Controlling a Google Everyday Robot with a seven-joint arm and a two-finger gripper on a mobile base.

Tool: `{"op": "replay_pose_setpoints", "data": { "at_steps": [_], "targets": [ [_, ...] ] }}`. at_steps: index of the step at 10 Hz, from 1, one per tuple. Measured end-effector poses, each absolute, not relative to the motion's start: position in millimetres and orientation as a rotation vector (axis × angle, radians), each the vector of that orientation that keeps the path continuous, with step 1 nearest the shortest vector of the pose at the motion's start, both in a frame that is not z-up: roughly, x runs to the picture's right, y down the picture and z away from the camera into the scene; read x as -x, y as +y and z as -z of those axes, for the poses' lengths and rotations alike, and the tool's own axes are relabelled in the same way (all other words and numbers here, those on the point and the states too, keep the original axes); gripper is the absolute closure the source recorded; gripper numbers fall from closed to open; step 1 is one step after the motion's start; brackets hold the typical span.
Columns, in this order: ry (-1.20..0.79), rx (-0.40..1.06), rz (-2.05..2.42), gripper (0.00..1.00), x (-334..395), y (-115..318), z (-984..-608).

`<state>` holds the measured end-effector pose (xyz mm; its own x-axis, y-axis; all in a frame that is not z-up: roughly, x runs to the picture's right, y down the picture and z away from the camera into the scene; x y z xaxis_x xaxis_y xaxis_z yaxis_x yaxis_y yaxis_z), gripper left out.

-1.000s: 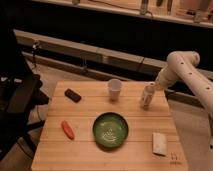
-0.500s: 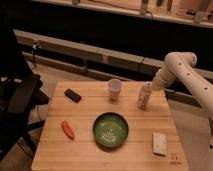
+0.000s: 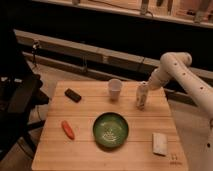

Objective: Knock the bottle over

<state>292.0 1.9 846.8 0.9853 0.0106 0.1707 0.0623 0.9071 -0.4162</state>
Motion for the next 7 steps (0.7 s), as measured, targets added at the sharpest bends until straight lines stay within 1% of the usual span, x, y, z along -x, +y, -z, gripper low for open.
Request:
{"op": "replay_pose_setpoints", "data": {
  "at_steps": [3,7],
  "targets": [
    [-0.185,0.432,0.040,1.00,-293,3,-847],
    [-0.203,0.427,0.052,1.00,-273,0,-854]
  ]
}}
